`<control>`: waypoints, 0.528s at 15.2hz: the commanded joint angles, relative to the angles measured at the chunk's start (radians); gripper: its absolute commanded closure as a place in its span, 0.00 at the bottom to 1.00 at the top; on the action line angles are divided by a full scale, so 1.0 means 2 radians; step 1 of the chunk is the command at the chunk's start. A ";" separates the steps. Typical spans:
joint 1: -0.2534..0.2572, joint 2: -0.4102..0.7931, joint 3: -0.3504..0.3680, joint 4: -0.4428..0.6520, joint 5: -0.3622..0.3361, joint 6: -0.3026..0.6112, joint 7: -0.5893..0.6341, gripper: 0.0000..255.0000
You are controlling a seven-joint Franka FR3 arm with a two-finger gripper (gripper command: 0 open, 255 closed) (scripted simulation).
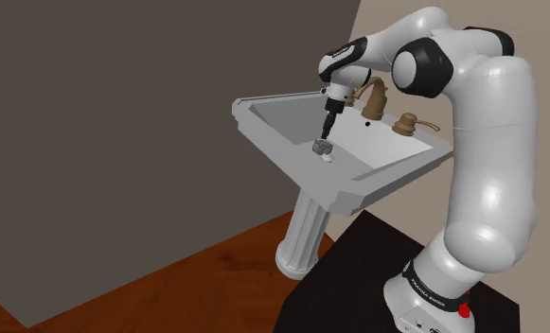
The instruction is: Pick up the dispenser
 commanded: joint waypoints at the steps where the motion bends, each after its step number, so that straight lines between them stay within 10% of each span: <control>1: -0.026 0.056 0.011 0.065 0.016 -0.018 -0.015 0.00; 8: -0.058 0.133 0.029 0.142 0.033 -0.024 -0.029 0.00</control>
